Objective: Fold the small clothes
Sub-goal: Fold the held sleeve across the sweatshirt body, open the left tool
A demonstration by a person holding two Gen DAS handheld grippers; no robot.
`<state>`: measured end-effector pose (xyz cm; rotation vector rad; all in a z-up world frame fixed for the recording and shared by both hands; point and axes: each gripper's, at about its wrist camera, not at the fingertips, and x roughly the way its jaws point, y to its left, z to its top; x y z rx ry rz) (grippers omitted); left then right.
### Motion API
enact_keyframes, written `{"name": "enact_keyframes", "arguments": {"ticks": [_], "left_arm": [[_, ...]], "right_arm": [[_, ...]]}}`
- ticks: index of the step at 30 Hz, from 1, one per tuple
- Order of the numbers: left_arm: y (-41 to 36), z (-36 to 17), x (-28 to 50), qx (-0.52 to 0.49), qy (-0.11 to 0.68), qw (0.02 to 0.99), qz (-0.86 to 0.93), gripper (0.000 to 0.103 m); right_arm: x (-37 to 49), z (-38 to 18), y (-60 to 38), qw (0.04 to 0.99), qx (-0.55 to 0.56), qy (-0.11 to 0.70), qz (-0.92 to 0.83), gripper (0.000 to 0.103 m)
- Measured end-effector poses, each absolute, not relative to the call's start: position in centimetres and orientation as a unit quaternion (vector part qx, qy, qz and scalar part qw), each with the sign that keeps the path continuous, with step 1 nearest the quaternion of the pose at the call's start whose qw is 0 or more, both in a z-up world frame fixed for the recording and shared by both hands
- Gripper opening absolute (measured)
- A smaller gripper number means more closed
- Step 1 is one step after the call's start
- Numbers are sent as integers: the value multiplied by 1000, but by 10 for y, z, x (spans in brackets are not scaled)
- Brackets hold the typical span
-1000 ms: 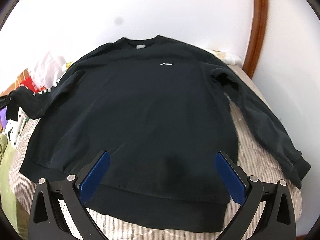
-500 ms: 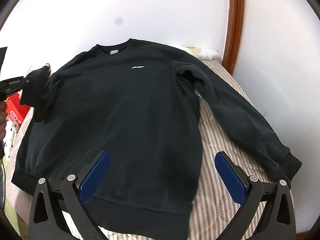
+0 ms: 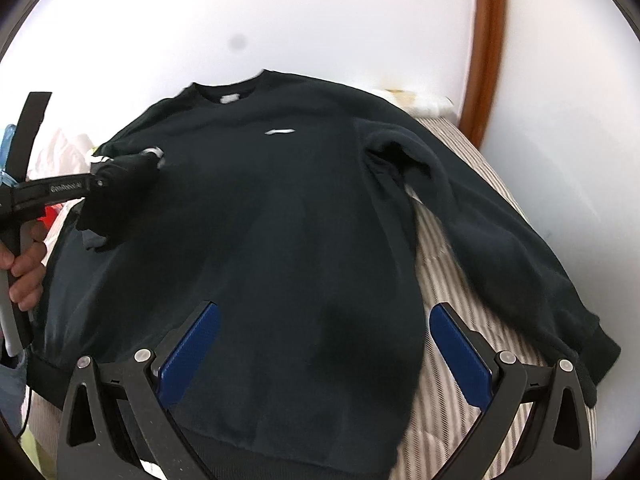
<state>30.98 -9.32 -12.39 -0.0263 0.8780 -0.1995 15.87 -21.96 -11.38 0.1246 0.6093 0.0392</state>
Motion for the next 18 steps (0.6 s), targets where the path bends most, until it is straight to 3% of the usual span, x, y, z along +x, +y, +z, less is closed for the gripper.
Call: {"name": "enact_keyframes", "arguments": {"ticks": [1,3,4,5,11,18], "left_arm": [[-90,-123,311,-18,424,900,-98,33],[-78,-120,307,-34,423,900,-97,50],[-70,-117,303,-42,418,902,-96,63],[-62,-113,297,-49,408,907,-95,69],[-19,-95,273,-57,385,918,-70,69],[40,-100,235,-63,388,919,-14,69]], "right_arm": [[160,-112,-217,953,59,297,22,102],[163,-107,-205,955,52,291,30,99],[164,-105,-201,955,49,289,34,97],[166,-103,-196,956,48,287,39,94],[172,-93,-170,954,50,287,70,80],[161,-92,-147,952,48,291,86,79]]}}
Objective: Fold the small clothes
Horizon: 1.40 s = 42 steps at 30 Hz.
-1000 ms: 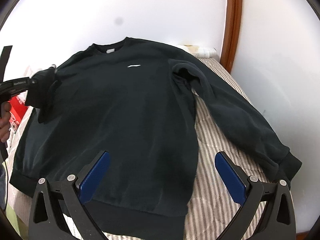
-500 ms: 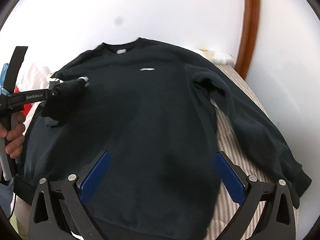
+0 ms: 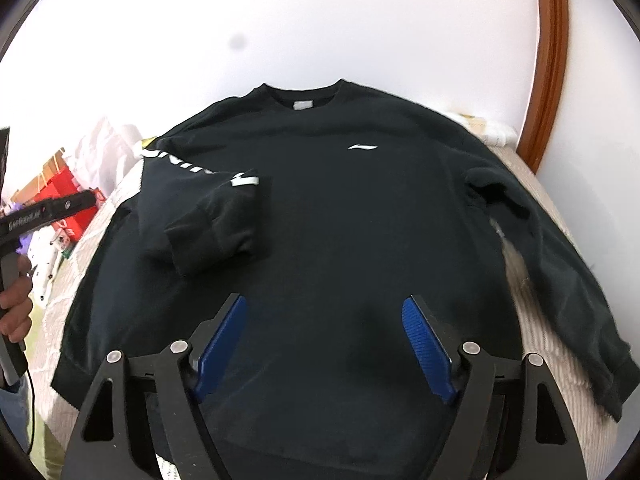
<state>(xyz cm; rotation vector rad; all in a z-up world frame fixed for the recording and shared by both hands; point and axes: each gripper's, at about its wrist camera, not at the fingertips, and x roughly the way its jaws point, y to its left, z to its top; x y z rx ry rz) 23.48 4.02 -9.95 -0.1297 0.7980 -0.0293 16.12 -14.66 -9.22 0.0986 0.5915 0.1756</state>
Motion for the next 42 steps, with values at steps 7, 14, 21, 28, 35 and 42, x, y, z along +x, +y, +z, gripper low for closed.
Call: {"name": "enact_keyframes", "arguments": {"ticks": [7,14,21,28,35,42], "left_arm": [[80,-127,203,-82,414,906,20,69],[109,-140,202,-83,417,905,35,69],[127,-144,224,-87,408,908,34,69],[127,-141,247,-90,402,911,29,69],[125,-142,264,-85,401,912,27,69],[117,-155,283,-88,413,906,30,69]], "right_arm": [[155,-93,-114,949,24,293,110,79],[177,-89,-58,947,-2,287,145,79],[225,-97,-8,939,-17,297,175,74],[270,-107,27,931,-33,317,180,74],[292,-116,43,936,-75,317,133,50],[300,-99,1,941,-29,305,145,11]]}}
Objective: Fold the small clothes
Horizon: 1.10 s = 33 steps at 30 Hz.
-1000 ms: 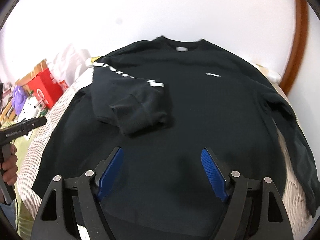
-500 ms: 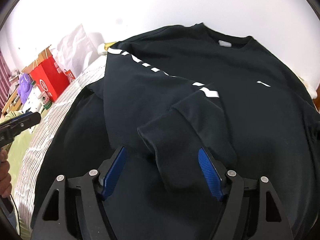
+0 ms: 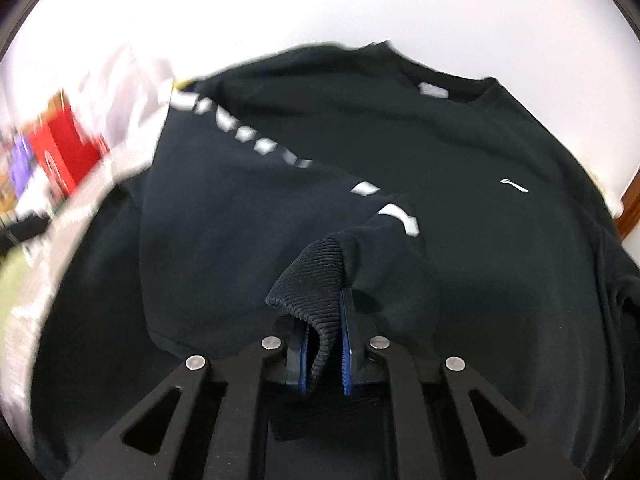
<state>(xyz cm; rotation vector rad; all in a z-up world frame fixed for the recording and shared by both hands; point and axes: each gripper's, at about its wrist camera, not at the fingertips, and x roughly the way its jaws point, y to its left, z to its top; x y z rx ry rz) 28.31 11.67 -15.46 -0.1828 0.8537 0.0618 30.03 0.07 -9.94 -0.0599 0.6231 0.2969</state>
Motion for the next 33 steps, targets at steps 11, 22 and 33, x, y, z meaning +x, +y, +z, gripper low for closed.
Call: {"name": "enact_keyframes", "arguments": {"ticks": [11,22,33], "left_arm": [[93,-183,301,-72,455,887,37,69],[81,-186,304,-53,461,885,43,69],[87,-176,266,-60,457,887,43,69]], "right_arm": [[310,-31,-161,969,97,207,92,11],[342,-66,-229,962,121,243,44,19],[289,-99,-243,958,71,276,11,49]]}}
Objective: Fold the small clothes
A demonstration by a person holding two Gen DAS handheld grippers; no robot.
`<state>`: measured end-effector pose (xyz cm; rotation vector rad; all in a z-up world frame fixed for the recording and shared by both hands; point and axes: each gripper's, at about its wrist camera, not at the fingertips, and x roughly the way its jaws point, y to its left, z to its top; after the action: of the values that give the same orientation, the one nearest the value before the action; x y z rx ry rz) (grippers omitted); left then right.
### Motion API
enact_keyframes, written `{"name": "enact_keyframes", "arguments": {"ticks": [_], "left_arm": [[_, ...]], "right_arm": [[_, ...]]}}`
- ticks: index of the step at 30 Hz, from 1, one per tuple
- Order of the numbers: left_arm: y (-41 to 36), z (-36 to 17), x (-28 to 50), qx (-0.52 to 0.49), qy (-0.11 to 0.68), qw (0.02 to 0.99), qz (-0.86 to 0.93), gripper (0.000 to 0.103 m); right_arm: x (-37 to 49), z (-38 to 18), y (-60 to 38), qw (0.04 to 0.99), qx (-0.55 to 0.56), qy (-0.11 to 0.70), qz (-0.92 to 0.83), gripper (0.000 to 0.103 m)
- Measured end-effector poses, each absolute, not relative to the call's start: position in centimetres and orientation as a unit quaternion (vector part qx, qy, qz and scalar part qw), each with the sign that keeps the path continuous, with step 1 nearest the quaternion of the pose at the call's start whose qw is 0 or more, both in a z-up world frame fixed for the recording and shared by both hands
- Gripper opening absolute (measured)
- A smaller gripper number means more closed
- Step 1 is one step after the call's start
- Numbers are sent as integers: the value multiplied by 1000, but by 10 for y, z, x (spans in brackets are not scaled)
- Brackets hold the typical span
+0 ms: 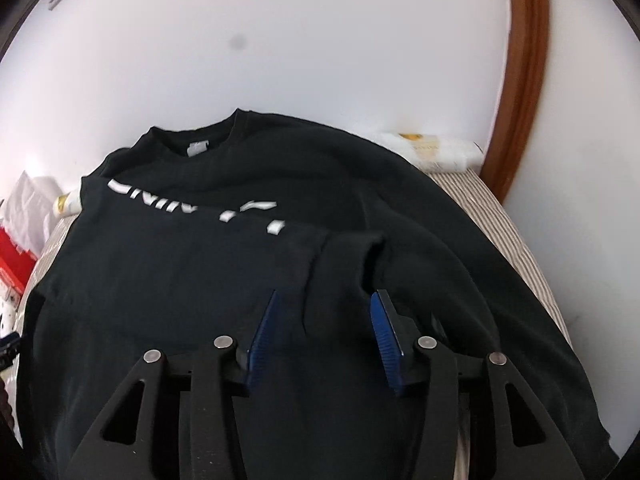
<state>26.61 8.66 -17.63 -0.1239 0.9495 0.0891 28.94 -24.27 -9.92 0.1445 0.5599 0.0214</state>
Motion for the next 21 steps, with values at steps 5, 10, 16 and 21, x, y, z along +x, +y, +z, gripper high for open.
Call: {"name": "enact_keyframes", "arguments": {"ticks": [5,10,16,21], "left_arm": [[89,-174,231,-64,458,886,35,69],[87,-177,189,-65,462,884,17,69],[82,-189,162,-78,469,880,-1,69],[78,-199,153,-73,471,879,-5,65]], "right_arm": [[236,-118,-256,953,72,293,9,54],[185,-145,-269,947,73,312,4,55],[131,-188,-276,938,78,337,3,55],[107,-216,-280,930,94,355,10,56]]}}
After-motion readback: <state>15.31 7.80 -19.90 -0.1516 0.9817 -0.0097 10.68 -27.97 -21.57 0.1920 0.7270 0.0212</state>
